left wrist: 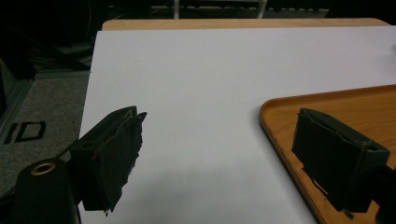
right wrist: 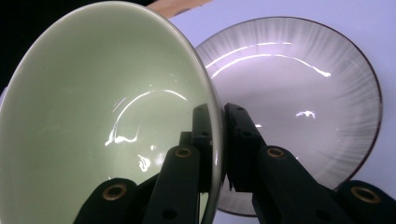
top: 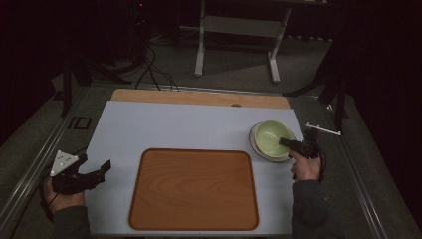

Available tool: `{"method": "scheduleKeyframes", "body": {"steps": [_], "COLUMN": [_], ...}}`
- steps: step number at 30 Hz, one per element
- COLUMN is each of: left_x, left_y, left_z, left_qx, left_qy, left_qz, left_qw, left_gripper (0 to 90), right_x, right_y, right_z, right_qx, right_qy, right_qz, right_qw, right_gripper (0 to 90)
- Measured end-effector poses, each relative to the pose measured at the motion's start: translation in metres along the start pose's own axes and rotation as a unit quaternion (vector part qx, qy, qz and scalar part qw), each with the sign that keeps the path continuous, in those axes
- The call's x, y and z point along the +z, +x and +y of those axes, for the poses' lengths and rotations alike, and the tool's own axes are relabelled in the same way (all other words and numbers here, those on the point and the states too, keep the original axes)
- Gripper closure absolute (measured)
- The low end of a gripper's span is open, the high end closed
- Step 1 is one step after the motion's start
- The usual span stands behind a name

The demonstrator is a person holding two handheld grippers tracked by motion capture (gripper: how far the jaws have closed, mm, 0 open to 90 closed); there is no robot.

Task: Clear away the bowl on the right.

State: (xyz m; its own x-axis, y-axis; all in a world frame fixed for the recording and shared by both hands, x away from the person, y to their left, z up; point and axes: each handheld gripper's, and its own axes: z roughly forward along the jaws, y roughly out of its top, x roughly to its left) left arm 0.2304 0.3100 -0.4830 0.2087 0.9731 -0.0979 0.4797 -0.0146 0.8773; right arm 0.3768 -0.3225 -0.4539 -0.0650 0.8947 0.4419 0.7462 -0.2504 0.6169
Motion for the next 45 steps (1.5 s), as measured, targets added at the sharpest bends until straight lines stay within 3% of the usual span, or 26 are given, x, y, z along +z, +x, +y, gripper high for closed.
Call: {"method": "scheduleKeyframes", "body": {"steps": [8,24,45], "left_x": [0.0,-0.001,0.0], "left_y": [0.0,0.0,0.0], "left_z": [0.0,0.0,0.0], "left_qx": [0.001,0.0,-0.001], "left_qy": [0.0,0.0,0.001], "left_qz": [0.0,-0.001,-0.001], "left_qw": [1.0,1.0,1.0], "left_gripper": [15.7,15.8,15.9], "right_x": [-0.007,-0.004,0.004], "right_y": [0.013,0.036,0.064], "right_z": [-0.006,-0.025,-0.046], "right_qx": [-0.019,-0.052,-0.082], "right_qy": [-0.009,-0.008,0.01], "right_qz": [0.019,0.04,0.08], "right_qw": [0.9996,0.9978,0.9933], "right_gripper": [83.2,83.2,83.2]}}
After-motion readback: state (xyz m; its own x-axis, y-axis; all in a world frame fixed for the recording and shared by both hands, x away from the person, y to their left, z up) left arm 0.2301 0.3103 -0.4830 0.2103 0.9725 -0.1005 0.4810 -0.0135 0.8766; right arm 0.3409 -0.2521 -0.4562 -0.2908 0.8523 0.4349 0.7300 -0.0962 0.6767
